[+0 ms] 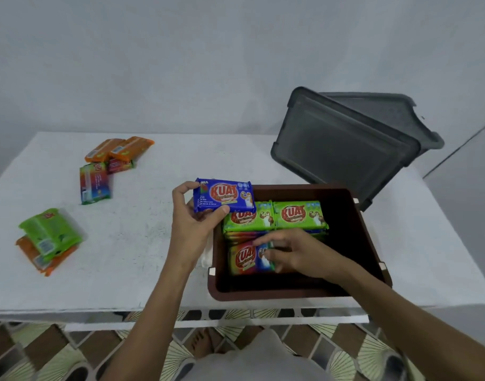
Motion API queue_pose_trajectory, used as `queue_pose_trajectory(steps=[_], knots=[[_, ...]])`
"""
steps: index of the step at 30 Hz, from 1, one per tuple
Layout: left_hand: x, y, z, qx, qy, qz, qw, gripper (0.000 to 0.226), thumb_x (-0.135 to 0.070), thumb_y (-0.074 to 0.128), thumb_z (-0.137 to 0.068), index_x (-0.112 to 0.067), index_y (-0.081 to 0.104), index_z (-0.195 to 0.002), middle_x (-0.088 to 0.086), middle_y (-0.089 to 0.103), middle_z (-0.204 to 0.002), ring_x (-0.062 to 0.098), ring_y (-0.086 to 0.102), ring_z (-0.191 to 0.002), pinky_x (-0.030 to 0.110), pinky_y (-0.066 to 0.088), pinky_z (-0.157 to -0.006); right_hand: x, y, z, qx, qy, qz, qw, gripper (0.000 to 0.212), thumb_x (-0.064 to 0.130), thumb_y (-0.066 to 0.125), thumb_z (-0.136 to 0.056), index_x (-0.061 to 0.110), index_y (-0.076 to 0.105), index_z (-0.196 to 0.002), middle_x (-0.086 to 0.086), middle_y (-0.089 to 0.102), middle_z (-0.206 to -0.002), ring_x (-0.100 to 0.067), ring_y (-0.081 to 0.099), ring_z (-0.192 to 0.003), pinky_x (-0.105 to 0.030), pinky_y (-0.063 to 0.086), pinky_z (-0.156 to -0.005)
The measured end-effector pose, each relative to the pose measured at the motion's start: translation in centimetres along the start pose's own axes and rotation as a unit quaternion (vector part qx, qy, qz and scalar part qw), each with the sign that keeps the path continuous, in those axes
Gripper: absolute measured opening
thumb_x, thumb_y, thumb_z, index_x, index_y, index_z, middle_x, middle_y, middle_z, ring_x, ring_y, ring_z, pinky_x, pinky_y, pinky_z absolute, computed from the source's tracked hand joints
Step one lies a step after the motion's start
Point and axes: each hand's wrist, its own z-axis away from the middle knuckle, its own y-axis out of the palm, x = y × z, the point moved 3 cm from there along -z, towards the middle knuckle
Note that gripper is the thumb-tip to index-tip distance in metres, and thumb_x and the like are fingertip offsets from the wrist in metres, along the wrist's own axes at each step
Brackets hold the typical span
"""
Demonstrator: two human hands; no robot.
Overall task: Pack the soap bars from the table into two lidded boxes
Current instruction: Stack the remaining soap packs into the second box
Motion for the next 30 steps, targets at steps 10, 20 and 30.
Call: queue_pose_trajectory(steps=[10, 20, 30], knots=[[-0.4, 0.0, 0.3, 0.011, -0.011, -0.011, 1.0, 0.056, -0.002, 0.072, -0.079, -0.021, 0.039, -0.121, -0.008, 0.061, -0.109, 0.0, 0.068, -0.093, 0.021, 0.056, -0.063, -1.2, 0.7, -1.8, -0.041, 0.018, 0.296, 0.954, 0.035, 0.017, 0.058, -0.096, 0.021, 0.06, -0.13, -0.005, 0.064, -0.128, -0.018, 0.062, -0.109, -0.031, 0.054, -0.088], [-1.6, 0.1, 2.1, 0.063, -0.026, 0.02, 0.998, 0.054, -0.007, 0.073, -0.074, -0.025, 0.044, -0.115, -0.01, 0.068, -0.101, 0.006, 0.07, -0.093, 0.024, 0.057, -0.062, 3.5, -2.6, 2.0, -0.225, -0.069, -0.037, 0.971, 0.02, 0.026, 0.057, -0.096, 0.029, 0.057, -0.115, 0.002, 0.072, -0.095, -0.013, 0.071, -0.086, -0.038, 0.062, -0.069], [-1.7, 0.7, 2.3, 0.173, 0.072, -0.234, 0.954, 0.045, -0.046, 0.066, -0.076, -0.035, 0.053, -0.118, -0.02, 0.059, -0.126, -0.003, 0.057, -0.112, 0.015, 0.052, -0.079, 2.4, -3.9, 5.6, -0.172, -0.035, -0.221, 0.959, 0.03, 0.018, 0.064, -0.088, 0.022, 0.066, -0.117, 0.004, 0.065, -0.12, -0.013, 0.066, -0.109, -0.032, 0.06, -0.072]])
